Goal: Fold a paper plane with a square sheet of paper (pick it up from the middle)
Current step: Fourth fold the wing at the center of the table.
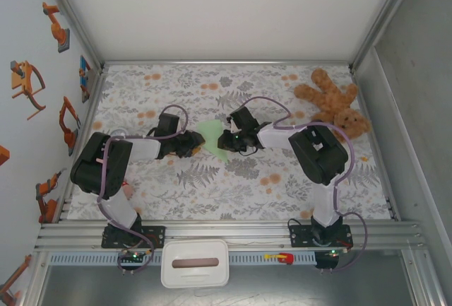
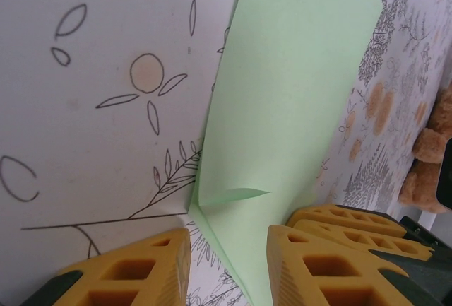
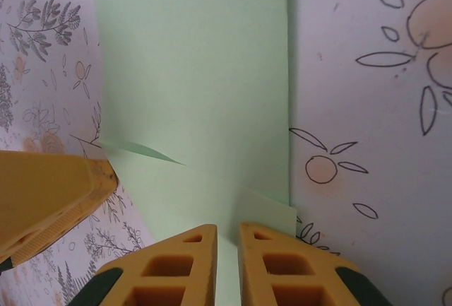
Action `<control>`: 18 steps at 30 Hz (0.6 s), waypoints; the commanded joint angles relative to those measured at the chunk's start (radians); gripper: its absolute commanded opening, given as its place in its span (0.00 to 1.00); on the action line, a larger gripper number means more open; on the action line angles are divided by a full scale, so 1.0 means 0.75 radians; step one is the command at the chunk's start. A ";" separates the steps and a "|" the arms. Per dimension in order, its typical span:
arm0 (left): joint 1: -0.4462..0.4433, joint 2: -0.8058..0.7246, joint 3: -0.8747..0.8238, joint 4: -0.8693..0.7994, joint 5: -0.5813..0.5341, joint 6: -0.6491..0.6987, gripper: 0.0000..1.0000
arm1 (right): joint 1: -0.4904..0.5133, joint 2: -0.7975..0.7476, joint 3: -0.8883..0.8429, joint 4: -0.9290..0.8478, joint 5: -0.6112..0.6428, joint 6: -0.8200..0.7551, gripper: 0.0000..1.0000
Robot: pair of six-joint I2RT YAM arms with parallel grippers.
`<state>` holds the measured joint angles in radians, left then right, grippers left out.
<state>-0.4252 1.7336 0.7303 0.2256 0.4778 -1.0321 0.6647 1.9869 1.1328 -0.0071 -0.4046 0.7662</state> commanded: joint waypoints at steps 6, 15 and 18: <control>-0.008 0.036 0.049 0.026 0.042 -0.020 0.27 | -0.009 0.058 0.025 -0.039 0.001 -0.023 0.15; -0.005 0.049 0.065 0.039 0.065 -0.024 0.28 | -0.009 0.067 0.024 -0.042 0.004 -0.027 0.15; -0.004 0.048 0.063 0.086 0.101 -0.048 0.28 | -0.011 0.067 0.022 -0.041 0.005 -0.028 0.15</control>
<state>-0.4252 1.7599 0.7559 0.2512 0.5137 -1.0458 0.6621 1.9972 1.1416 -0.0063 -0.4114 0.7624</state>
